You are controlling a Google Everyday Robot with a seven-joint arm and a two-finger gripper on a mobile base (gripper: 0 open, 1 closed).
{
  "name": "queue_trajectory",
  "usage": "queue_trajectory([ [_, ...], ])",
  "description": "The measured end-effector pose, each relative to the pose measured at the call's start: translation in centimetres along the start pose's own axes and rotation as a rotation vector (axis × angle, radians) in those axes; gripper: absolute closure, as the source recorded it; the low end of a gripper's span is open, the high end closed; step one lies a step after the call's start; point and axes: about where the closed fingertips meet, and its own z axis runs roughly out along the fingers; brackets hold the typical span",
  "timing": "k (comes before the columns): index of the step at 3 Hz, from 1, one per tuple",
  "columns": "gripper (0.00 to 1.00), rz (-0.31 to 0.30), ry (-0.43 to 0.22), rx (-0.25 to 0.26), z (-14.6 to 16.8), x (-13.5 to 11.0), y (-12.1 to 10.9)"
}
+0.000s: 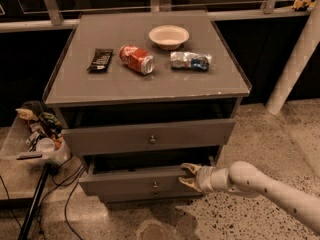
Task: Open middle drawer
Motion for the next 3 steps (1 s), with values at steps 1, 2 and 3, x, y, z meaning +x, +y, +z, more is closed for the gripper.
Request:
queue_trajectory([
  [1, 1.00, 0.020, -0.007, 0.012, -0.47, 0.37, 1.51],
  [2, 0.81, 0.020, -0.007, 0.012, -0.81, 0.08, 1.53],
  [3, 0.58, 0.020, -0.007, 0.012, -0.81, 0.07, 1.53],
])
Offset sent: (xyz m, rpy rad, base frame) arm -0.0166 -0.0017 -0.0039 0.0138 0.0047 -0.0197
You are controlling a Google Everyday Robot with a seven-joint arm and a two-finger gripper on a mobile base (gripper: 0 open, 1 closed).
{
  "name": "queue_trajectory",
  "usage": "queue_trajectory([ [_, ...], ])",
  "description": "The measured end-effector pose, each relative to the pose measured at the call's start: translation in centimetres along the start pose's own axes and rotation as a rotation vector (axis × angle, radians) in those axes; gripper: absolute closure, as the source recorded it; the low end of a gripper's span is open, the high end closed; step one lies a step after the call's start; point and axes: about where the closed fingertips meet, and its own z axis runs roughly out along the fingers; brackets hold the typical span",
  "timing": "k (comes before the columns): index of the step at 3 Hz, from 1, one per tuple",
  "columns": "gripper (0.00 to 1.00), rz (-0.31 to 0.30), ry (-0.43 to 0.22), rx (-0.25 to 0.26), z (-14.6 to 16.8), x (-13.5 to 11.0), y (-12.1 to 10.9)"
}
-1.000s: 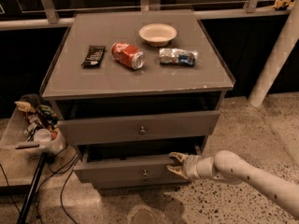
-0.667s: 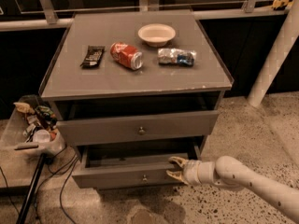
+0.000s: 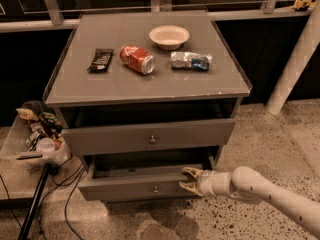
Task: Open middle drawer
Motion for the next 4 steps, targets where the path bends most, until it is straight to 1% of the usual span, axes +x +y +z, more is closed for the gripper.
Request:
queue_trajectory([
  [2, 0.12, 0.000, 0.000, 0.000, 0.00, 0.00, 0.00],
  [3, 0.13, 0.000, 0.000, 0.000, 0.01, 0.00, 0.01],
  [4, 0.35, 0.000, 0.000, -0.001, 0.02, 0.02, 0.05],
])
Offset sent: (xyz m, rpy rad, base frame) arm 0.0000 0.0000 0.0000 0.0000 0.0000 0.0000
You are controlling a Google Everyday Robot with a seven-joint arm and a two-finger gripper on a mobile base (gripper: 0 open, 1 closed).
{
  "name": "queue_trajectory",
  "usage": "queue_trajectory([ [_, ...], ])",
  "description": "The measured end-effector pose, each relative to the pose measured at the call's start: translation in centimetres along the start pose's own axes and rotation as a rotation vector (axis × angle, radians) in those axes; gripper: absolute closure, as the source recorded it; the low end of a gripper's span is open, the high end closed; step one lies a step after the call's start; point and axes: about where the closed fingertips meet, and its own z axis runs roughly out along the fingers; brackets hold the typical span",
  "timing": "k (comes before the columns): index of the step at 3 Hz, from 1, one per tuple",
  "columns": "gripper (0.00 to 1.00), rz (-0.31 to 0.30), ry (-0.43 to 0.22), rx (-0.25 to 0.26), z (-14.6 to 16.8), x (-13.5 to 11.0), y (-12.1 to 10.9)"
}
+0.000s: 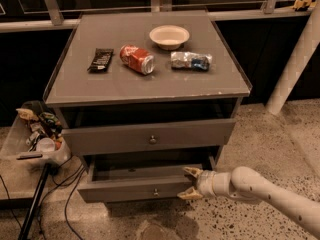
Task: Open middle drawer
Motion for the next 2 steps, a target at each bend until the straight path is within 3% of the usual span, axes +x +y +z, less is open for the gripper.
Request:
queue_trajectory([
  [2, 0.83, 0.008, 0.008, 0.007, -1.64, 1.24, 1.62],
])
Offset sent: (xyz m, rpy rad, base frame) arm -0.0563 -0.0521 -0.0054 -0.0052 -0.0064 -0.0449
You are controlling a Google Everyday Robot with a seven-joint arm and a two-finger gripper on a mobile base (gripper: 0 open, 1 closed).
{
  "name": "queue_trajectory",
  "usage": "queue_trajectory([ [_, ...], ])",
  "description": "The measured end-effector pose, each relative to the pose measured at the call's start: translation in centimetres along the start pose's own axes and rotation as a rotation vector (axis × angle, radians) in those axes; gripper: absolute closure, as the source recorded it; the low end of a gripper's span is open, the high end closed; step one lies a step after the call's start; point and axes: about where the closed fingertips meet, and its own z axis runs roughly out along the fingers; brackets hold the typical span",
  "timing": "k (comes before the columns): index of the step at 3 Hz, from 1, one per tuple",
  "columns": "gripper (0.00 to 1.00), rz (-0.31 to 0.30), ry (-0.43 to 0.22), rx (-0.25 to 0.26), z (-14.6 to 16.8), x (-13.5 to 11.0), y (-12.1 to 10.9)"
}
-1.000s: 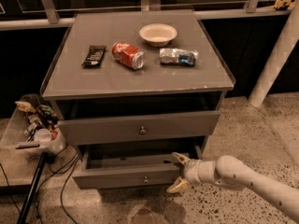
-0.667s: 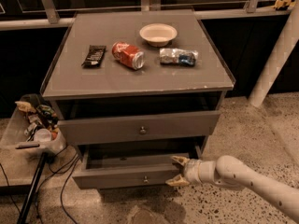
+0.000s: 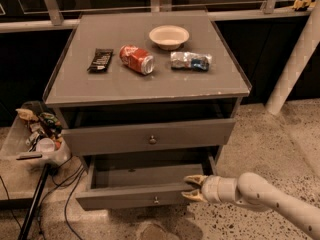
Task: Open middle drawer
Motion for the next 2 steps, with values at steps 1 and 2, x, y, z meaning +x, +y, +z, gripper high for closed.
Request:
queue_trajectory([
  [1, 1.00, 0.000, 0.000, 0.000, -0.3, -0.3, -0.1],
  [2, 1.00, -0.026, -0.011, 0.001, -1.2, -0.6, 1.9],
])
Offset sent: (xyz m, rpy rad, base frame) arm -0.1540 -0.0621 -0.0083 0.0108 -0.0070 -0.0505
